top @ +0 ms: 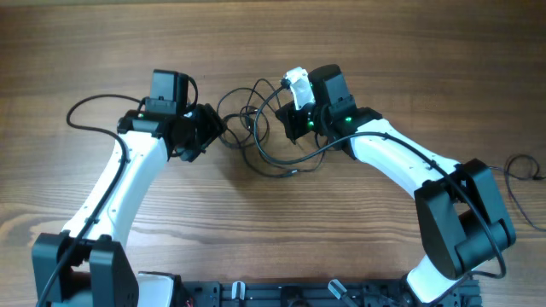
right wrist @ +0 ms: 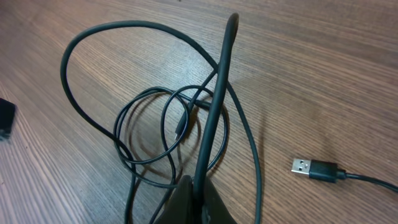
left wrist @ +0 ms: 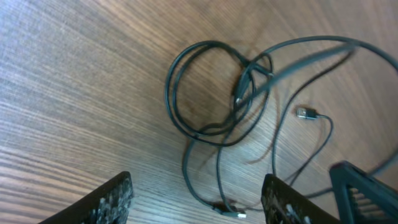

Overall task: Untangle cables
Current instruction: 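Pull the cable strand far rightward with the right gripper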

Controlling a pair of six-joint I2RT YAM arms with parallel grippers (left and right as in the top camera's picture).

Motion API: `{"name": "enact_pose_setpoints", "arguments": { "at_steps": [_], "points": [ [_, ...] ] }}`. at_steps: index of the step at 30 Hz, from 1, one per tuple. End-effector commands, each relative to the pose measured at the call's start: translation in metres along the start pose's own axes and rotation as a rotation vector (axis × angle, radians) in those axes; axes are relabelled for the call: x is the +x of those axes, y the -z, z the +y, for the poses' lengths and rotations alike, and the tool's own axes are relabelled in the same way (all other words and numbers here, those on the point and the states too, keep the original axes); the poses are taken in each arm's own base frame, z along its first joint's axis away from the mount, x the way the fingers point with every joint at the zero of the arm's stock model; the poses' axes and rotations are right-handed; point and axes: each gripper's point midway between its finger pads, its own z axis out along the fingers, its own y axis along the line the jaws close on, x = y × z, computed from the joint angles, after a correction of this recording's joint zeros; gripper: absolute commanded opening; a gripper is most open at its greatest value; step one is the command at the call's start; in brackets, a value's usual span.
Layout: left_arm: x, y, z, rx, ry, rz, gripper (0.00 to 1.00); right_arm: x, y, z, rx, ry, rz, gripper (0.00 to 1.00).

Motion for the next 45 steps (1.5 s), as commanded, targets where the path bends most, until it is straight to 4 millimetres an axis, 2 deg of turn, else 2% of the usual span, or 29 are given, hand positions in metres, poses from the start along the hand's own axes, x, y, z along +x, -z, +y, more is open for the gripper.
{"name": "enact_pose_setpoints", "arguments": {
  "at_steps": [1,5,8,12,16,20,22,25,26,27,30,32,34,35,36,37,38,39,40,41,42,44,45],
  "points": [
    [0.009,-0.020,0.016,-0.037,0.034,0.006,0.68,0.006,-0.004,-0.003,0.017,-0.019,0.021,0.04],
    [0.012,-0.038,0.026,-0.064,0.106,0.027,0.67,0.007,-0.004,-0.003,0.018,-0.021,0.026,0.04],
    [0.016,-0.053,0.036,-0.110,0.286,0.051,0.65,0.008,-0.004,-0.003,0.018,-0.022,0.029,0.04],
    [0.016,-0.069,0.041,-0.134,0.400,0.058,0.65,0.009,-0.004,-0.003,0.018,-0.024,0.033,0.04],
    [0.008,-0.084,0.031,-0.079,0.387,0.052,0.63,0.010,-0.004,-0.003,0.019,-0.025,0.036,0.04],
    [0.016,-0.093,0.026,-0.078,0.366,0.068,0.57,0.010,-0.004,-0.003,0.019,-0.025,0.036,0.04],
    [0.022,-0.097,0.024,-0.087,0.368,0.080,0.47,0.010,-0.004,-0.003,0.019,-0.025,0.036,0.04],
    [0.031,-0.107,0.020,-0.089,0.344,0.093,0.39,0.012,-0.004,-0.004,0.020,-0.028,0.044,0.04],
    [0.032,-0.109,0.019,-0.091,0.338,0.095,0.27,0.014,-0.004,-0.004,0.021,-0.031,0.051,0.04],
    [0.033,-0.110,0.020,-0.094,0.338,0.097,0.04,0.015,-0.004,-0.004,0.023,-0.041,0.057,0.04],
    [0.022,-0.108,0.029,-0.103,0.297,0.077,0.04,0.016,0.000,-0.014,0.039,-0.127,0.059,0.04],
    [0.014,-0.103,0.049,-0.142,0.308,0.086,0.04,0.012,0.013,-0.033,0.074,-0.166,0.050,0.04],
    [0.007,-0.096,0.070,-0.182,0.323,0.098,0.04,-0.006,0.045,-0.059,0.124,-0.180,0.006,0.04],
    [0.004,-0.093,0.079,-0.197,0.330,0.104,0.04,-0.023,0.068,-0.071,0.150,-0.170,-0.035,0.04],
    [0.001,-0.091,0.087,-0.207,0.334,0.108,0.04,-0.046,0.101,-0.087,0.192,-0.151,-0.101,0.04],
    [-0.002,-0.088,0.093,-0.213,0.331,0.109,0.04,-0.081,0.150,-0.104,0.252,-0.112,-0.210,0.04],
    [-0.004,-0.087,0.097,-0.218,0.337,0.108,0.04,-0.102,0.184,-0.114,0.296,-0.101,-0.286,0.04],
    [-0.007,-0.086,0.100,-0.220,0.330,0.103,0.04,-0.132,0.241,-0.127,0.366,-0.096,-0.411,0.04],
    [-0.009,-0.085,0.104,-0.231,0.332,0.094,0.04,-0.153,0.292,-0.138,0.433,-0.090,-0.514,0.04],
    [-0.011,-0.085,0.106,-0.245,0.330,0.082,0.04,-0.167,0.336,-0.146,0.495,-0.087,-0.595,0.04],
    [-0.012,-0.084,0.108,-0.256,0.328,0.073,0.04,-0.180,0.393,-0.154,0.579,-0.083,-0.682,0.04],
    [-0.015,-0.083,0.116,-0.295,0.325,0.046,0.04,-0.187,0.478,-0.166,0.724,-0.082,-0.791,0.04],
    [-0.017,-0.082,0.120,-0.315,0.322,0.031,0.04,-0.186,0.514,-0.171,0.793,-0.083,-0.836,0.04]
  ]
}}
